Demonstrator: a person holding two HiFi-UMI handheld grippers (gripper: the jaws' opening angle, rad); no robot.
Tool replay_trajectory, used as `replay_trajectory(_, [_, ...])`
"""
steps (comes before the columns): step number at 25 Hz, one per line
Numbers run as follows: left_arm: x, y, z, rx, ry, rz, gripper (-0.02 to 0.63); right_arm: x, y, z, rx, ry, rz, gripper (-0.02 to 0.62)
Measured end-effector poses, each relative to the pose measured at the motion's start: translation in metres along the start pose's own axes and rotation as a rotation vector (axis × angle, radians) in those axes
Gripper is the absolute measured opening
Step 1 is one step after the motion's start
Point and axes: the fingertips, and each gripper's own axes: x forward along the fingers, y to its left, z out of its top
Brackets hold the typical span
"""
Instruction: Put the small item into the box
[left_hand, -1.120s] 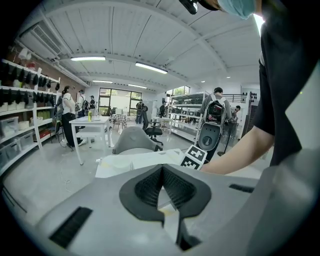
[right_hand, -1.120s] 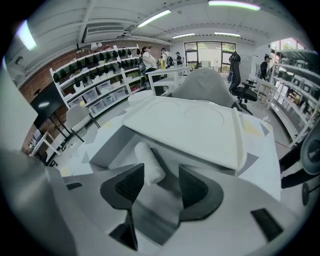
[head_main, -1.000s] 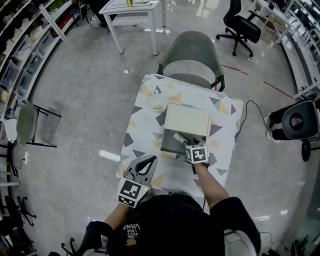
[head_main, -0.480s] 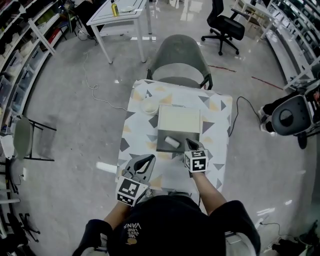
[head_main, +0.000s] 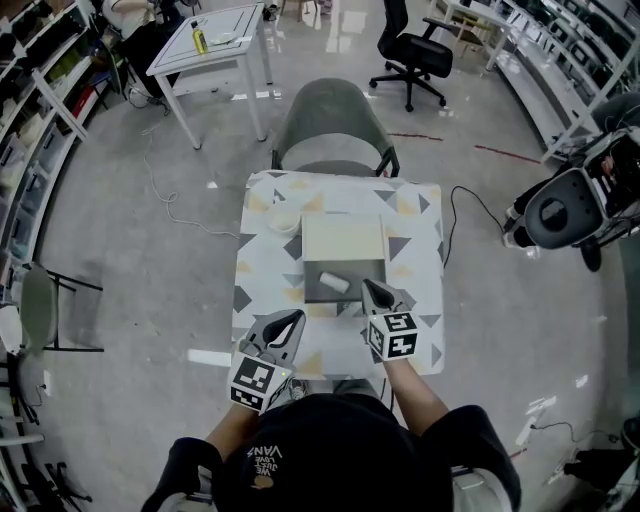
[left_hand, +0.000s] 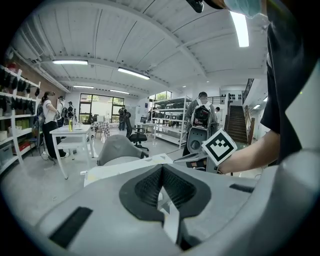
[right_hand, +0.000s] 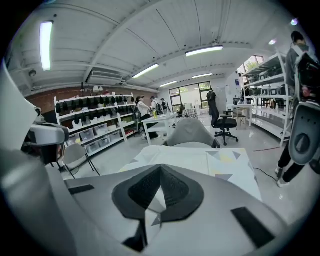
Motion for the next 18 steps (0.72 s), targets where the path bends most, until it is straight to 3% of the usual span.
replay_trajectory(18, [-0.044, -0.006, -0.009, 0.032, -0.053, -0.051, 0.006, -0.098, 0.06, 0.026, 0.021, -0.187, -0.032, 0.0])
